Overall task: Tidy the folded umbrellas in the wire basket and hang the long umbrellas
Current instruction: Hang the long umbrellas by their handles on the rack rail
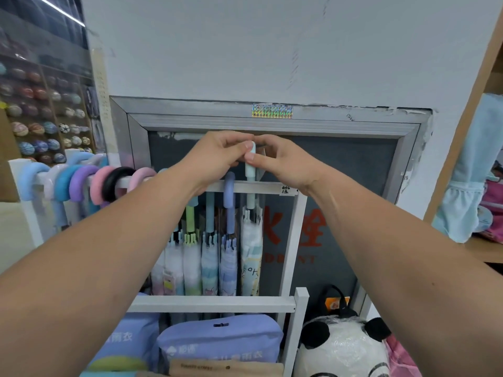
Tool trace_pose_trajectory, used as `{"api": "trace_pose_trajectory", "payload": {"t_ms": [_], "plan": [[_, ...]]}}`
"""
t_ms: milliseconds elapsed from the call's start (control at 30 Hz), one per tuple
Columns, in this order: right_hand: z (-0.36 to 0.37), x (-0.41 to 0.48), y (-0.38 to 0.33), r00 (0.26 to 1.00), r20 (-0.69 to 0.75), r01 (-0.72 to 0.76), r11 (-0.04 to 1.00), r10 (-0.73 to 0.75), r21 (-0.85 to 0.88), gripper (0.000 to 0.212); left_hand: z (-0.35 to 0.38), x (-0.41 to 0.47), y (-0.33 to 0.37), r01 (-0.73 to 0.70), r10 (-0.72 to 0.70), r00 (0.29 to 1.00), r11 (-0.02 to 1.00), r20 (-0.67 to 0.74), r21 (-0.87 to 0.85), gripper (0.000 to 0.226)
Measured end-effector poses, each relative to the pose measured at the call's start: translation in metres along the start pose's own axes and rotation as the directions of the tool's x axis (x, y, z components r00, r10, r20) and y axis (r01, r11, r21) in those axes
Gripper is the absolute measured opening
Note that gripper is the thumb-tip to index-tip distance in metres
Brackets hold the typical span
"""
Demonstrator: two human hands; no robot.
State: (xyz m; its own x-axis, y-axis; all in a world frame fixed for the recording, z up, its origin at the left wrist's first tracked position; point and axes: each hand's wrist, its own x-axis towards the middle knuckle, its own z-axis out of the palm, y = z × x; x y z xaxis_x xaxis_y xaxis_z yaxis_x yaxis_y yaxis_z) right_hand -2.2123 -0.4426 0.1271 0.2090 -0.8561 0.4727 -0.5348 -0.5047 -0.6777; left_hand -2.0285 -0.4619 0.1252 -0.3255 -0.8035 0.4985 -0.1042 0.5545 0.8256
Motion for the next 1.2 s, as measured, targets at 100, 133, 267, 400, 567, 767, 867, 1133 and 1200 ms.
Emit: {"api": "trace_pose_trajectory", "payload": {"t_ms": [100, 133, 267, 400, 567, 767, 867, 1133, 1200], "plan": [[0.000, 0.001, 0.001, 1.000, 0.007, 0.028, 0.994, -0.027, -0.105, 0.049, 0.001, -0.003, 0.000, -0.019, 0.019, 1.000, 1.000, 0.009, -0.015, 0.021], [0.001, 0.001, 0.000, 0.999, 0.010, 0.032, 0.991, -0.031, -0.131, 0.049, 0.002, -0.003, 0.001, -0.023, 0.023, 1.000, 1.000, 0.016, -0.013, 0.022], [0.005, 0.000, 0.003, 0.998, 0.023, 0.060, 0.988, -0.057, -0.142, 0.048, 0.005, -0.008, 0.003, -0.045, 0.045, 0.999, 0.999, 0.020, -0.011, 0.027], [0.008, 0.000, 0.004, 0.998, 0.052, 0.051, 0.994, -0.047, -0.091, 0.055, 0.007, -0.008, 0.002, 0.005, -0.005, 0.999, 1.000, -0.032, -0.021, 0.023], [0.006, -0.001, 0.006, 0.998, 0.047, 0.034, 0.997, -0.031, -0.070, 0.055, 0.018, -0.002, 0.011, 0.122, -0.137, 0.981, 0.986, -0.139, -0.109, 0.023], [-0.006, -0.004, 0.000, 0.999, -0.041, 0.013, 0.990, -0.019, -0.142, 0.024, 0.018, 0.006, 0.015, 0.125, -0.148, 0.969, 0.984, -0.196, -0.126, 0.018], [-0.010, 0.006, -0.003, 0.987, -0.155, -0.033, 0.878, -0.047, -0.478, 0.037, 0.017, 0.007, 0.018, 0.107, -0.137, 0.966, 0.984, -0.217, -0.143, 0.017], [-0.013, 0.000, 0.002, 0.981, -0.193, -0.127, 0.795, 0.013, -0.594, 0.007, 0.015, 0.004, 0.016, 0.096, -0.118, 0.974, 0.988, -0.191, -0.120, 0.014], [-0.011, 0.000, 0.001, 0.978, -0.204, -0.063, 0.873, -0.042, -0.484, 0.019, 0.015, 0.002, 0.012, 0.113, -0.133, 0.975, 0.987, -0.178, -0.116, 0.015]]}}
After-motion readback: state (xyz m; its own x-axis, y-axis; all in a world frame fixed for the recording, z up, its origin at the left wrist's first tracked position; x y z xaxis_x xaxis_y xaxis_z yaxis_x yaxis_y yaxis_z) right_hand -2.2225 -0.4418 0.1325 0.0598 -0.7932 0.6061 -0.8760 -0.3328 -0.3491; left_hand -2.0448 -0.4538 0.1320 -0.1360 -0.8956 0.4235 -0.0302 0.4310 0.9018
